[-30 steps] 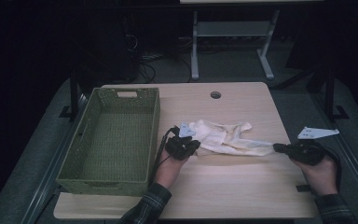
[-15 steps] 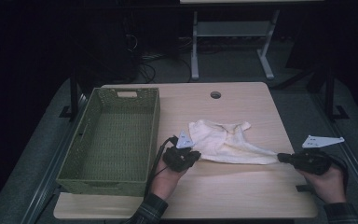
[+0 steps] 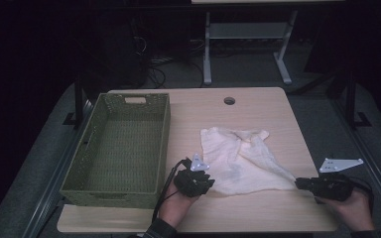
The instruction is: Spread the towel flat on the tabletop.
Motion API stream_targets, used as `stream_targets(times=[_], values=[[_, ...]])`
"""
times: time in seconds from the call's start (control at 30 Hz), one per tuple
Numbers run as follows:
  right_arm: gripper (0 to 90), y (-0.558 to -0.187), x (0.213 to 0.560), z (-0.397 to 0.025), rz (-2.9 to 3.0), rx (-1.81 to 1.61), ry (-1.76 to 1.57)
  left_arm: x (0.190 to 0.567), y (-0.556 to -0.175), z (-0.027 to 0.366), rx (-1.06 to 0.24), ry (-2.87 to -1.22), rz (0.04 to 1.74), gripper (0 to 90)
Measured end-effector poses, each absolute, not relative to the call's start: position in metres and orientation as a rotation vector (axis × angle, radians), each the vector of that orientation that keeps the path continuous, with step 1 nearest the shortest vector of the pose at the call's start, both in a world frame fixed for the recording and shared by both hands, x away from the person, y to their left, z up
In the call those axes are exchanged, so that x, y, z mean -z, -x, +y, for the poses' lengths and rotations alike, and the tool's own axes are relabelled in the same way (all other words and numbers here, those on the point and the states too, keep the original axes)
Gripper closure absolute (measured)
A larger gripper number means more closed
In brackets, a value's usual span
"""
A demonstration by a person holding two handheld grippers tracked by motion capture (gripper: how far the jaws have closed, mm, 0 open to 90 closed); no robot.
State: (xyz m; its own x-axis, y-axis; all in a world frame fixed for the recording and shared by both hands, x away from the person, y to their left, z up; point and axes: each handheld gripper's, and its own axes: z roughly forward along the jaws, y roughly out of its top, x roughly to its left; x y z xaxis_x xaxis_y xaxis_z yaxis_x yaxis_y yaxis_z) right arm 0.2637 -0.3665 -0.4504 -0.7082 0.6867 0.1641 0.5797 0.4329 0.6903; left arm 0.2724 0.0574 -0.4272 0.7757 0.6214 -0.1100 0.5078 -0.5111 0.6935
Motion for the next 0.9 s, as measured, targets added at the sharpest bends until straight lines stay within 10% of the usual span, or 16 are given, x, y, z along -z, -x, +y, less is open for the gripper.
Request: stream_targets(times=[0.9], values=[[72.7, -0.415, 0.452, -0.323, 2.422, -1.103, -1.137, 0.450, -0.276, 0.042, -0.156, -2.304, 0.743, 56.1]])
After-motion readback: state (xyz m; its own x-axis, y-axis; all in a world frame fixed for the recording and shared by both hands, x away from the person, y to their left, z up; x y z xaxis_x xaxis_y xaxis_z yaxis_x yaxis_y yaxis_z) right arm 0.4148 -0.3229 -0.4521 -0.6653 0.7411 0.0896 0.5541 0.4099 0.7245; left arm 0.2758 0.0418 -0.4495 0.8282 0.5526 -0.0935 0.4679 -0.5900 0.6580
